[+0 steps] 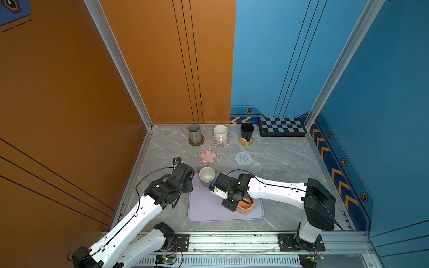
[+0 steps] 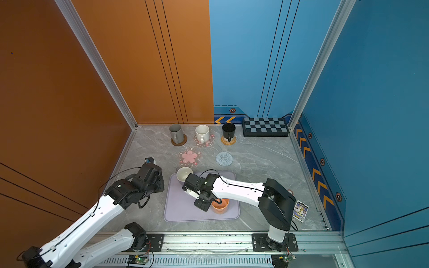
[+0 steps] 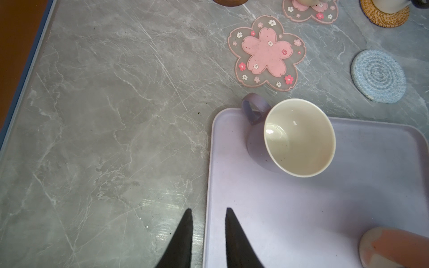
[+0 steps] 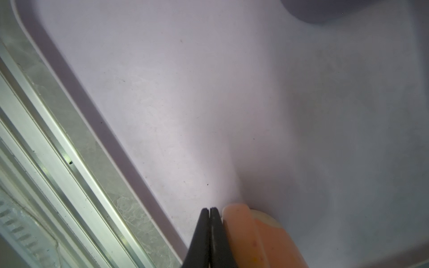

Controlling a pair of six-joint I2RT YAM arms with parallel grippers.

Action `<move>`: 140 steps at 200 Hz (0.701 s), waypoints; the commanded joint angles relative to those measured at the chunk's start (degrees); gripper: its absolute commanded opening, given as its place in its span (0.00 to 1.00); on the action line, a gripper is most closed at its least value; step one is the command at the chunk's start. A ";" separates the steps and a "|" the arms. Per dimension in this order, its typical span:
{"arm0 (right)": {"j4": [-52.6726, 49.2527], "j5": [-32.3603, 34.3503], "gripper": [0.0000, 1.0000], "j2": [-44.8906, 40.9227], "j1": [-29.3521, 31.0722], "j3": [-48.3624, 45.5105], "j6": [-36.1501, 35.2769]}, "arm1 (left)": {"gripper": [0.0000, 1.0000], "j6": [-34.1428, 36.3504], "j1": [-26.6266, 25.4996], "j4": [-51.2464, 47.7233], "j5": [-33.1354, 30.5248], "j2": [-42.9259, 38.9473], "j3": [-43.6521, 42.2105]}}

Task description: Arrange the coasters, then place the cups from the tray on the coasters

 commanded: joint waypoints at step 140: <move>0.27 -0.73 0.07 0.76 -13.20 -0.30 -1.16 | 0.26 -0.24 0.84 -0.82 0.43 1.22 0.70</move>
